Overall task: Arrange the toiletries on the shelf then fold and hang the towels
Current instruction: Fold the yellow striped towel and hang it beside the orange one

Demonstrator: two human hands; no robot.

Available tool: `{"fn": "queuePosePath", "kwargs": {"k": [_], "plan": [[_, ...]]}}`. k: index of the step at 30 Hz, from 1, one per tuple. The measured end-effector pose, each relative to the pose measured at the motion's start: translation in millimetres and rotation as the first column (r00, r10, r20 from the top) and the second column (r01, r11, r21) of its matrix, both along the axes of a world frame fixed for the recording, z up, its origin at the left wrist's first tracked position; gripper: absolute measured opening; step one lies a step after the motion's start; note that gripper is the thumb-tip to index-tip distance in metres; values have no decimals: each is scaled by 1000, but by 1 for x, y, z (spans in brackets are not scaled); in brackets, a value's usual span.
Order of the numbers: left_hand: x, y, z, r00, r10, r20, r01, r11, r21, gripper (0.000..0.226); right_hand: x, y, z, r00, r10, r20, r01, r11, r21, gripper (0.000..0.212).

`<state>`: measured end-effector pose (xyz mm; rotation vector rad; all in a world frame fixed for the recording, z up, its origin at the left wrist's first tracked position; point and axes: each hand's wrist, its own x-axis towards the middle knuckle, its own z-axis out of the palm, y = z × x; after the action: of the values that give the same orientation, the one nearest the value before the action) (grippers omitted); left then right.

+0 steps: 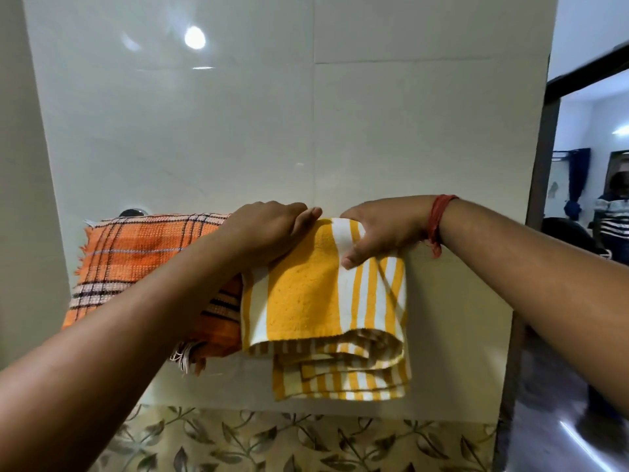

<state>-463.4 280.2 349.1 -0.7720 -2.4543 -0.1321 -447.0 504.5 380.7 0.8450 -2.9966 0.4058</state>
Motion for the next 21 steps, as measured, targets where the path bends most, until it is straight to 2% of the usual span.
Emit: {"fn": "queuePosePath", "kwargs": {"k": [3, 5, 8, 11, 14, 18, 21], "plan": [[1, 0, -2, 996, 82, -44, -84, 996, -40, 55, 7, 17, -2, 1000, -4, -26, 5, 999, 54, 38], [4, 1, -3, 985, 111, -129, -120, 991, -64, 53, 11, 21, -3, 997, -12, -71, 18, 996, 85, 34], [9, 9, -12, 977, 45, -209, -54, 998, -37, 53, 13, 18, -6, 989, -7, -151, 16, 998, 58, 36], [9, 14, -28, 958, 18, -286, -31, 999, -42, 74, 13, 18, -14, 978, -6, -210, 9, 1000, 13, 47], [7, 4, -36, 927, 17, -375, -52, 995, -84, 80, 15, 26, -18, 965, -27, -262, 41, 998, 49, 48], [5, -7, -32, 928, 14, -372, -61, 991, -116, 72, 20, 35, -20, 955, -35, -295, 60, 995, 76, 31], [4, -17, -29, 929, 18, -370, -76, 987, -143, 59, 23, 37, -20, 951, -50, -304, 86, 991, 106, 33]]}}
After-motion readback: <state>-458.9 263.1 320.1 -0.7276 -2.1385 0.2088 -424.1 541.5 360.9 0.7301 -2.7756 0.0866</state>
